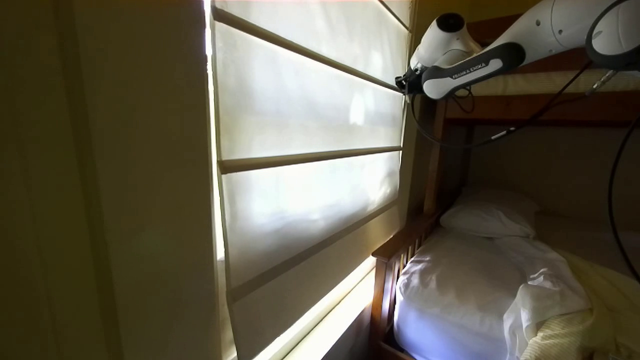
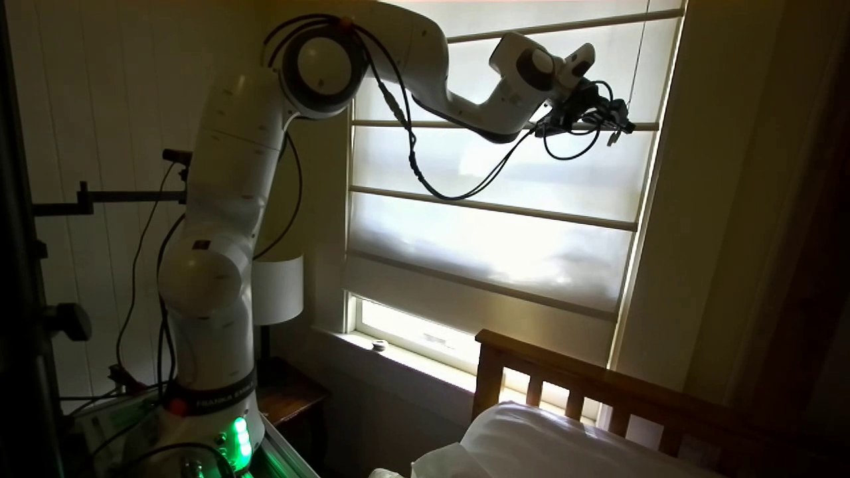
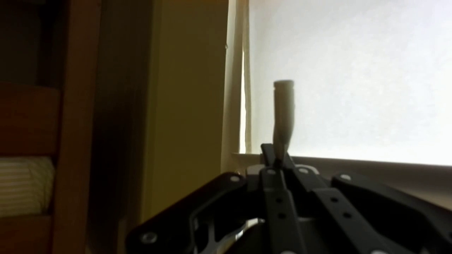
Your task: Slightly open the window blinds
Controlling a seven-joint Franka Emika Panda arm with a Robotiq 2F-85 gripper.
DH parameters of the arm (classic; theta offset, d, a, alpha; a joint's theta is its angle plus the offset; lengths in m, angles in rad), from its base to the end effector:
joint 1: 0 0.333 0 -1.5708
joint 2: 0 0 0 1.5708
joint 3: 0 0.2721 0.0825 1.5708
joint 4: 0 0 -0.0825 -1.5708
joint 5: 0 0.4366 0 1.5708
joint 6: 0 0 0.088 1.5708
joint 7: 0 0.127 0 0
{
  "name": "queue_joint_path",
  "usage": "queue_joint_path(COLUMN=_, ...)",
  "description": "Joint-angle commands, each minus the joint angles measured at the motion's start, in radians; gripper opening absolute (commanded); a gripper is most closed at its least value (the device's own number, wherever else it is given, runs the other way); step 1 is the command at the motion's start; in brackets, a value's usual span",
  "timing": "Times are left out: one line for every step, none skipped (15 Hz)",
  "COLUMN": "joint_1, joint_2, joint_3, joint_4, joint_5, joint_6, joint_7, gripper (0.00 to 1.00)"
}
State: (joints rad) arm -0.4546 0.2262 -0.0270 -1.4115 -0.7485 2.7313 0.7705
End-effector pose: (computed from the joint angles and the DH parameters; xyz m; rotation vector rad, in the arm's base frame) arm 0.6622 -0.3203 0.6446 2.1143 -0.8076 1.4367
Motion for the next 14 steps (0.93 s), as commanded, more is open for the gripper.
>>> queue_joint_path(joint_1=0.000, joint_2=0.000, joint_3=0.001, joint_4=-0.009, joint_5=0.003, joint_6=0.001, joint_7=0.000, gripper=0.00)
queue_joint_path(joint_1=-0.002, joint_2=0.005, joint_3=0.003, joint_4=-0.022, joint_5=0.010, joint_6=0.000, joint_7=-0.002, gripper=0.00)
queue_joint_path(joint_1=-0.006, joint_2=0.011, joint_3=0.008, joint_4=-0.037, joint_5=0.025, joint_6=0.004, joint_7=-0.006, gripper=0.00)
queue_joint_path(joint_1=-0.009, joint_2=0.016, joint_3=0.010, joint_4=-0.057, joint_5=0.034, joint_6=0.007, joint_7=-0.008, gripper=0.00)
queue_joint_path(joint_1=-0.010, joint_2=0.019, joint_3=0.011, joint_4=-0.070, joint_5=0.038, joint_6=0.012, joint_7=-0.004, gripper=0.00)
queue_joint_path(joint_1=-0.010, joint_2=0.018, joint_3=0.010, joint_4=-0.087, joint_5=0.037, joint_6=0.019, joint_7=0.006, gripper=0.00)
queue_joint_path(joint_1=-0.008, joint_2=0.018, joint_3=0.008, joint_4=-0.102, joint_5=0.032, joint_6=0.026, joint_7=0.012, gripper=0.00)
queue_joint_path(joint_1=-0.007, joint_2=0.018, joint_3=0.008, joint_4=-0.119, joint_5=0.030, joint_6=0.033, joint_7=0.015, gripper=0.00)
queue_joint_path(joint_1=-0.005, joint_2=0.018, joint_3=0.007, joint_4=-0.139, joint_5=0.026, joint_6=0.038, joint_7=0.021, gripper=0.00)
queue_joint_path(joint_1=-0.002, joint_2=0.017, joint_3=0.006, joint_4=-0.158, joint_5=0.018, joint_6=0.040, joint_7=0.028, gripper=0.00)
queue_joint_path(joint_1=0.002, joint_2=0.017, joint_3=0.005, joint_4=-0.177, joint_5=0.012, joint_6=0.042, joint_7=0.033, gripper=0.00)
queue_joint_path(joint_1=0.007, joint_2=0.014, joint_3=0.002, joint_4=-0.201, joint_5=0.002, joint_6=0.043, joint_7=0.042, gripper=0.00)
queue_joint_path(joint_1=0.008, joint_2=0.013, joint_3=0.004, joint_4=-0.224, joint_5=0.004, joint_6=0.048, joint_7=0.042, gripper=0.00)
queue_joint_path(joint_1=0.011, joint_2=0.008, joint_3=0.006, joint_4=-0.255, joint_5=0.005, joint_6=0.054, joint_7=0.045, gripper=0.00)
